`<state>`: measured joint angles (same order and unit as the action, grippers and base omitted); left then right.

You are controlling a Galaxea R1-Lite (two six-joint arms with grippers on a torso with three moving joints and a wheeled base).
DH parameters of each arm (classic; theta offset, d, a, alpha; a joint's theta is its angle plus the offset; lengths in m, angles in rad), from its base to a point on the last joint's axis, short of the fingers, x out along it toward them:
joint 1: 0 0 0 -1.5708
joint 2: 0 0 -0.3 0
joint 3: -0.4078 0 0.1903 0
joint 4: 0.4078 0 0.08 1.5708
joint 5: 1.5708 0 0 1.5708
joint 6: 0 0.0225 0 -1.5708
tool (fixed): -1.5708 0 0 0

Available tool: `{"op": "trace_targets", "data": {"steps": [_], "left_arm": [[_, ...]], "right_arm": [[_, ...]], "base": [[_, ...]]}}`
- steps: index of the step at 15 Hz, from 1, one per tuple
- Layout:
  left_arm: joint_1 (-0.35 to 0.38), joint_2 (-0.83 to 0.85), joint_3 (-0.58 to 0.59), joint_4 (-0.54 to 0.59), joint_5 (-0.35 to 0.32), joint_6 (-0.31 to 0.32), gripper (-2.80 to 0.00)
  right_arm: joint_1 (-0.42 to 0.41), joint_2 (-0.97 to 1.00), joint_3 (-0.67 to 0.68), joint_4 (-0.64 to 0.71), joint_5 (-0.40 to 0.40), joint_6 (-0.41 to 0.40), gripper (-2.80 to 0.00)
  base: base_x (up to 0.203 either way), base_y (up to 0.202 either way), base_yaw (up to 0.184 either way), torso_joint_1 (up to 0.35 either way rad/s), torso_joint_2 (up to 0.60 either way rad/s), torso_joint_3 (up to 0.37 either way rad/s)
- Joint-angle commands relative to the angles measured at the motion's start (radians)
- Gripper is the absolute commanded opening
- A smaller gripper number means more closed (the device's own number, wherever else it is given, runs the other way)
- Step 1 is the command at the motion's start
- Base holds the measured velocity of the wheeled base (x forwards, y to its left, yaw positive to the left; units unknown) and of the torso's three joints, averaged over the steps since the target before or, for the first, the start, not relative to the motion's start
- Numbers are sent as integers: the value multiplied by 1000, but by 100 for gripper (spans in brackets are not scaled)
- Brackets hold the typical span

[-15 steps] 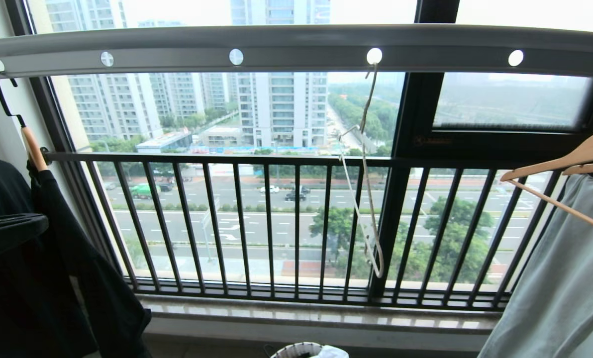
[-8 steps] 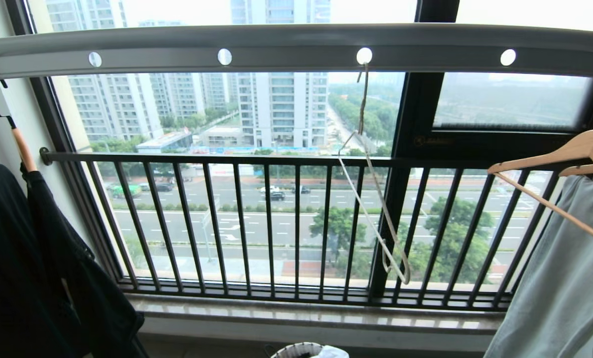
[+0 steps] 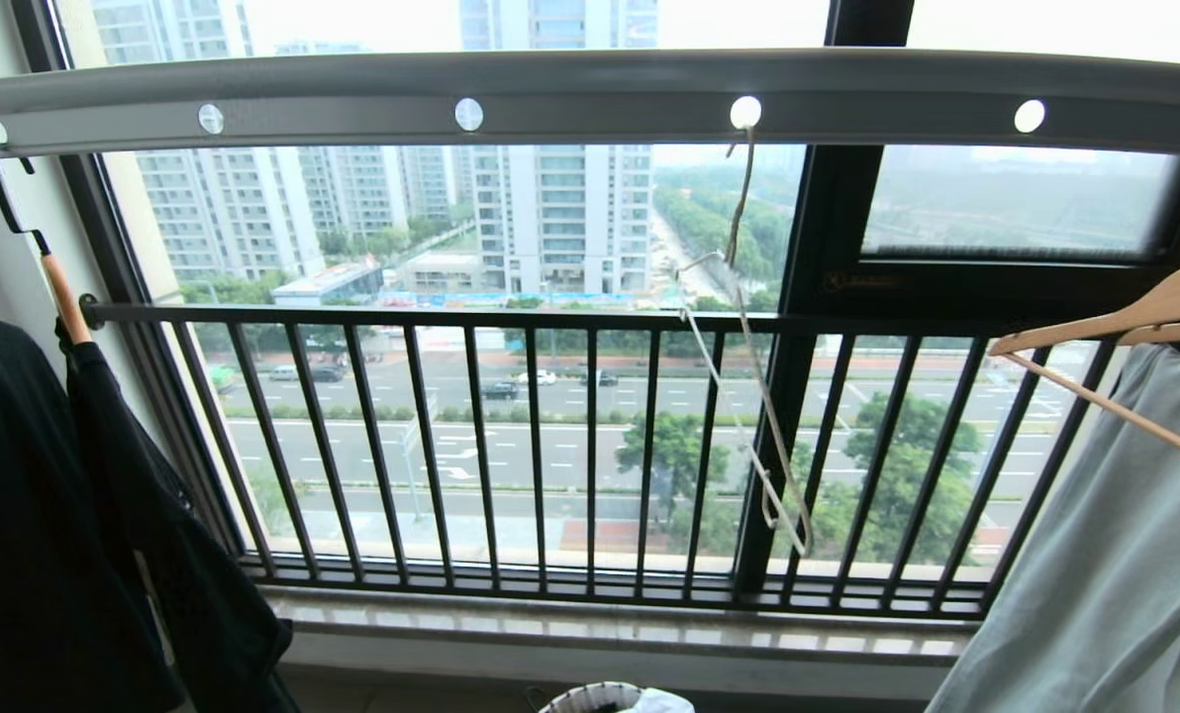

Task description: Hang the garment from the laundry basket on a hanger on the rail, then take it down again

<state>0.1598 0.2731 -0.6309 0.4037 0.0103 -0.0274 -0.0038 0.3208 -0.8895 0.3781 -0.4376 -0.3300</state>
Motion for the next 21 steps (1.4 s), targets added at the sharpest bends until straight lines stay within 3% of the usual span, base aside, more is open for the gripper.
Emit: {"op": "trace_targets", "data": {"steps": [1, 2, 5, 8, 10, 13, 15, 17, 21], "left_arm": [[-17, -5, -7, 7, 0, -3, -280], [-34, -5, -6, 9, 0, -3, -280], [-171, -41, 6, 13, 19, 2, -280], [-174, -148, 127, 5, 30, 43, -280], [-171, -204, 229, -38, 29, 76, -280], [-171, -260, 459, -284, 28, 151, -280], [-171, -270, 593, -431, 26, 217, -280], [-170, -273, 630, -459, -37, 249, -280], [-170, -273, 631, -401, -56, 240, -280]], "right_arm": [[-2, -96, 97, 5, 33, -2, -280], [-1, -131, 150, 5, 51, -2, -280], [-1, -220, 286, 4, 104, -2, -280], [5, -321, 425, -44, 175, 28, -280], [8, -321, 516, -97, 257, 136, -280], [8, -321, 656, -149, 358, 222, -280], [8, -321, 780, -293, 380, 231, -280], [8, -321, 889, -438, 403, 202, -280], [8, -321, 889, -436, 431, 178, -280]], "base": [[0, 0, 0, 0, 0, 0], [0, 0, 0, 0, 0, 0], [0, 0, 0, 0, 0, 0], [0, 0, 0, 0, 0, 0], [0, 0, 0, 0, 0, 0], [0, 0, 0, 0, 0, 0], [0, 0, 0, 0, 0, 0], [0, 0, 0, 0, 0, 0], [0, 0, 0, 0, 0, 0]]}}
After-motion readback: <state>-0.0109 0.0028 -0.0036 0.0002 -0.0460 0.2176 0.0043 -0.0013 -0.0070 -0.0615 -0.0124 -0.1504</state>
